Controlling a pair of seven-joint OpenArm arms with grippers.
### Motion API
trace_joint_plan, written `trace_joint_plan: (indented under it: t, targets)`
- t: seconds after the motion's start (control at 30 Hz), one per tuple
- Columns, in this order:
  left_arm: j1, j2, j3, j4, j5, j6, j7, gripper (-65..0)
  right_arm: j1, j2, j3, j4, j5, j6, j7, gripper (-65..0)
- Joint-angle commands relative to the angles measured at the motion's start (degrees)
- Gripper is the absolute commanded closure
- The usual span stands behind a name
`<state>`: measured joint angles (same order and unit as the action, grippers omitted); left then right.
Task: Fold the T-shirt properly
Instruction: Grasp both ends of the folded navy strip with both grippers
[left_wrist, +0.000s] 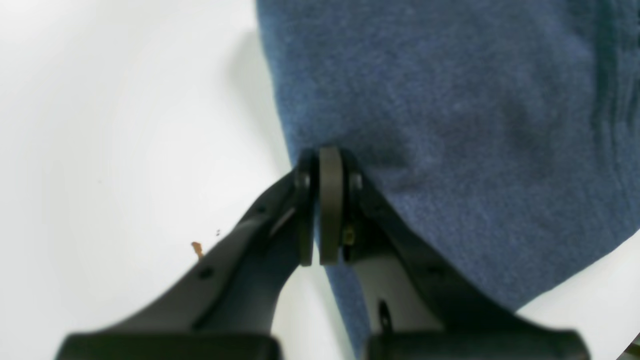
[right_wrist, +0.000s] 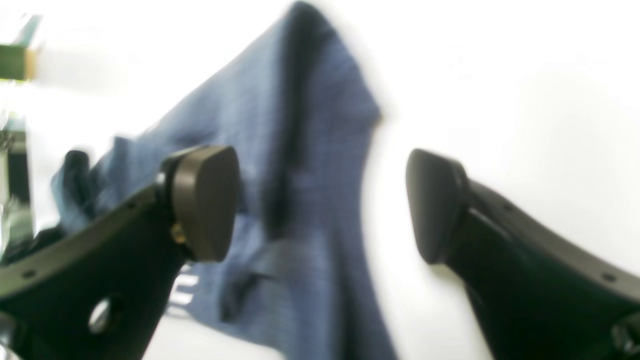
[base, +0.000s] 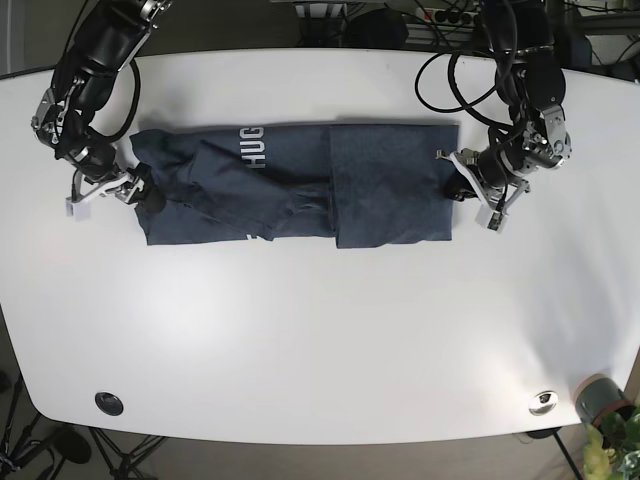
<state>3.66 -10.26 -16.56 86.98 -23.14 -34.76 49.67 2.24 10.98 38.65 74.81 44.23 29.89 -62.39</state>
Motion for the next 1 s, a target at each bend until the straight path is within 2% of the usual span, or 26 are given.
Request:
trace_joint_plan:
  t: [0.0,0.2,0.37,0.47,0.7,0.77,0.97]
  targets:
    - [-0.8,-1.6,-0.3,1.2,-1.0,-0.3,-1.1,0.0,0.1,-0.8,-1.9,1.0,0.6,-0.13,-0.4,-49.0]
    - [-0.5,-1.8,-0.4,6.0,-1.0,-0.3,-1.0,0.0,-3.1,-5.1,-5.5,8.9,0.1,-0.66,-0.2,-49.0]
    - [-0.5,-1.8,-0.4,5.5,-0.5,-0.3,-1.2,0.0,-3.3,-6.0,-6.0,9.8,0.1,-0.66,-0.2,-48.4]
    - [-0.8,-1.7,-0.2,3.1,-0.5,-0.3,-1.2,0.0,-3.2,-5.8,-6.0,9.7,0.0,-0.66,1.3,-40.9]
    - [-0.8,-1.7,1.0,-0.6,-0.6,-0.3,-1.3,0.0,-2.5,-4.0,-6.3,9.7,0.0,-0.66,2.3,-7.6]
    - [-0.8,-1.7,1.4,-0.9,-0.6,-0.3,-1.5,0.0,-2.5,-3.4,-6.3,9.7,-0.5,-0.66,2.3,0.0]
    - [-0.8,-1.7,2.2,-1.0,-0.6,-0.3,-1.5,0.0,-2.2,-3.6,-6.3,12.0,-7.7,-0.66,2.3,0.0]
